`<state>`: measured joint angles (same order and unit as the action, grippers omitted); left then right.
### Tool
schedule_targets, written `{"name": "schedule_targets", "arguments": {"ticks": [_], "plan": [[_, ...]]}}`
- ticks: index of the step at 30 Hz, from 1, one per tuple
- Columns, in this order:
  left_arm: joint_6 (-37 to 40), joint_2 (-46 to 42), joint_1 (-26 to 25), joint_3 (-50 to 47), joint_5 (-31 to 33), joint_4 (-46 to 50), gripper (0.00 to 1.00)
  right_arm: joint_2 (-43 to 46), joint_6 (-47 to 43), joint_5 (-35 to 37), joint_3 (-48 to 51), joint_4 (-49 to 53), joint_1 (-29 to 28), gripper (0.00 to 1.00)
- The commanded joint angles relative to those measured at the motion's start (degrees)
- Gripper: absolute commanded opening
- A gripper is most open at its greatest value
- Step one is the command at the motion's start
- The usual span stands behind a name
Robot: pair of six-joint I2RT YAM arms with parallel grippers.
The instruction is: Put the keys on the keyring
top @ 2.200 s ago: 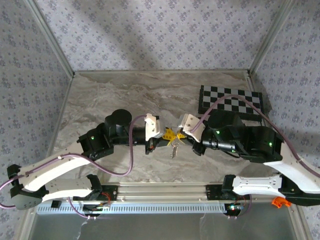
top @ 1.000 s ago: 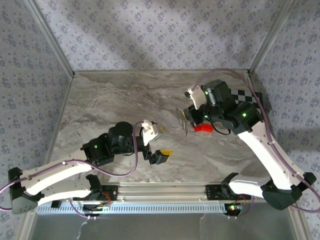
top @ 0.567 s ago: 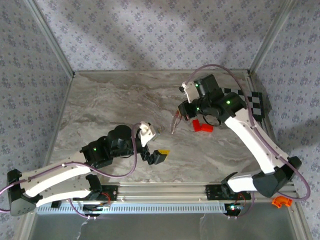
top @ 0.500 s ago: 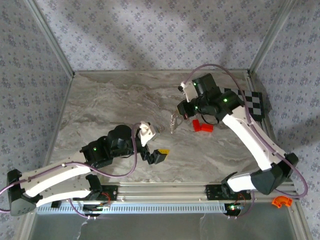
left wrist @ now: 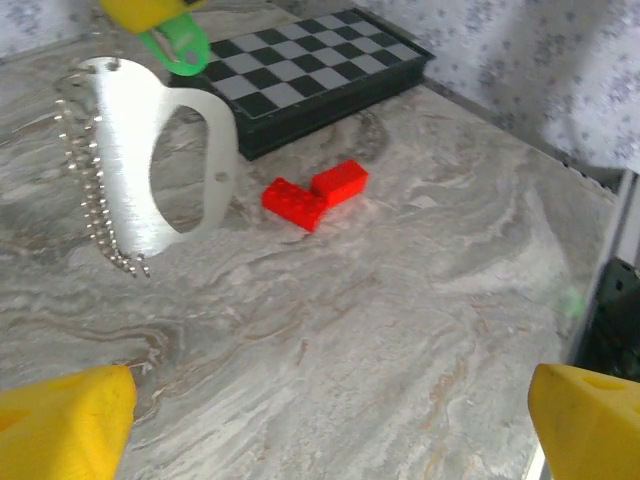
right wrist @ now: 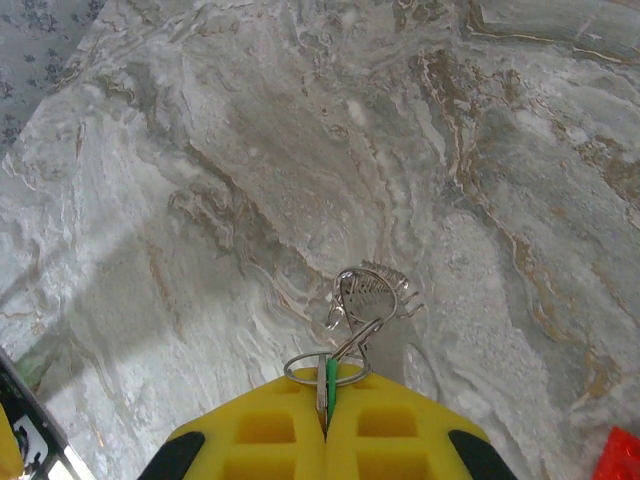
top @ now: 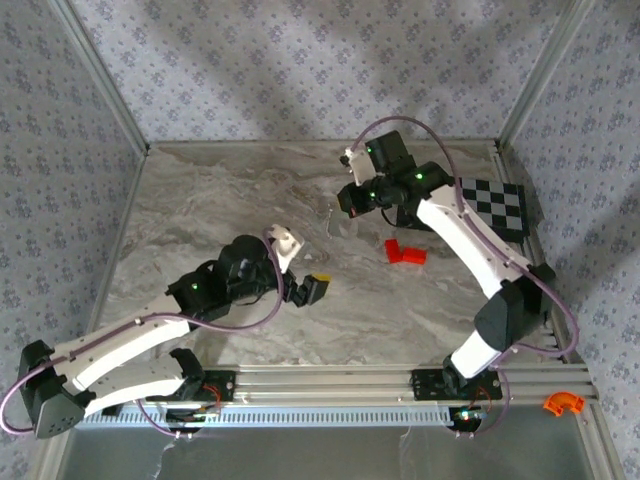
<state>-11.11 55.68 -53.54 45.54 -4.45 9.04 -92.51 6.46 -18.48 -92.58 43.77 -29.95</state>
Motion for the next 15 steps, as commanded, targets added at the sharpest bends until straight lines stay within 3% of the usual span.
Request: {"name": "schedule_targets", "arguments": {"ticks": [1, 7, 15], "plan": [[-3.5, 0.4, 2.9, -0.4, 0.8, -0.8, 1.0, -3.2, 0.8, -2.3, -3.1, -3.3, 0.6, 0.0], [-6.3, 0.9, 8.7, -2.6, -0.1, -0.1, 1.0, -8.5, 0.5, -3.8, -5.4, -6.1, 0.6, 0.0], [-7.1, -0.3, 11.7, -5.8, -2.2, -2.1, 1.0, -13.0, 0.7, -5.3, -7.7, -7.7, 0.3, 0.0]]}}
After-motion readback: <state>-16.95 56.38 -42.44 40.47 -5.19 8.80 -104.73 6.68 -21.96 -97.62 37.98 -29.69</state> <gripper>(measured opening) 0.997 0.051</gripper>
